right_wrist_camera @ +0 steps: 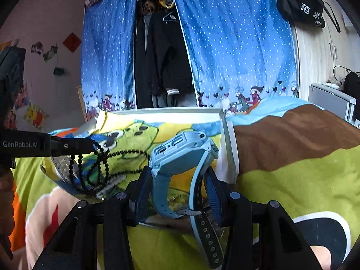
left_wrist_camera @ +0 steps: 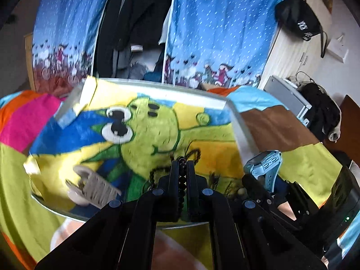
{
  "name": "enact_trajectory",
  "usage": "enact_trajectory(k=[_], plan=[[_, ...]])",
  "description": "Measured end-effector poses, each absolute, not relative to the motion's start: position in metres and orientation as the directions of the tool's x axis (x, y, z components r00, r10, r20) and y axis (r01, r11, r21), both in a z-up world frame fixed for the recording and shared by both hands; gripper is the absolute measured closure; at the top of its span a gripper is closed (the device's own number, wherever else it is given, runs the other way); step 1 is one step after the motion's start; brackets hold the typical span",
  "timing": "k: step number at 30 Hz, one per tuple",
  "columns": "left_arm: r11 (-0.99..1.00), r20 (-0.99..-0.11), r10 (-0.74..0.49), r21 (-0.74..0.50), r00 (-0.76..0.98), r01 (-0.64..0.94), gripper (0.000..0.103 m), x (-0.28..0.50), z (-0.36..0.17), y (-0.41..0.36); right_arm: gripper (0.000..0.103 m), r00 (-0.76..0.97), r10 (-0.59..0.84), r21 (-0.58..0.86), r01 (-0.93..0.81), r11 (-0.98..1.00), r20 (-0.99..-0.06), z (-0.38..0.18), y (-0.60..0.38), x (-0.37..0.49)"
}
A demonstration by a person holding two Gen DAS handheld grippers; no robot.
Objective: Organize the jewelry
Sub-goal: 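Carry the necklace and watch into the white tray and open both tools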
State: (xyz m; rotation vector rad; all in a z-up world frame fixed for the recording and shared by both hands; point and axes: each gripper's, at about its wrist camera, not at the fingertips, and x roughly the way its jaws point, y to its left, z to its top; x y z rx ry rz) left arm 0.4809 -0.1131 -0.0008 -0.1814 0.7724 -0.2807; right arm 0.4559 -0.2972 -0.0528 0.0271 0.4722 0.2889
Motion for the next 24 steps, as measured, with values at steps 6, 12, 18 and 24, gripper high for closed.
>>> enact_trajectory(k=[6,12,18,24], plan=[[0.958,-0.716,-0.282,-0.249,0.639,0.144,0.099,0.481,-0.012,-0.113,0.047,0.833,0.278,0.116,-0.254,0.960,-0.478,-0.057,-0.303,0.458],[0.948,-0.703,-0.300,-0.292,0.644,0.124,0.054,0.468,0.004,-0.104,0.034,0.847,0.276,0.143,-0.237,0.961,-0.455,-0.040,-0.317,0.446],[0.961,-0.638,-0.250,-0.256,0.728,0.106,0.031,0.429,0.040,-0.100,0.021,0.870,0.255,0.164,-0.204,0.965,-0.422,-0.012,-0.334,0.419],[0.976,-0.544,-0.174,-0.208,0.821,0.069,0.020,0.376,0.073,-0.099,0.003,0.898,0.260,0.159,-0.216,0.963,-0.356,0.026,-0.346,0.372]])
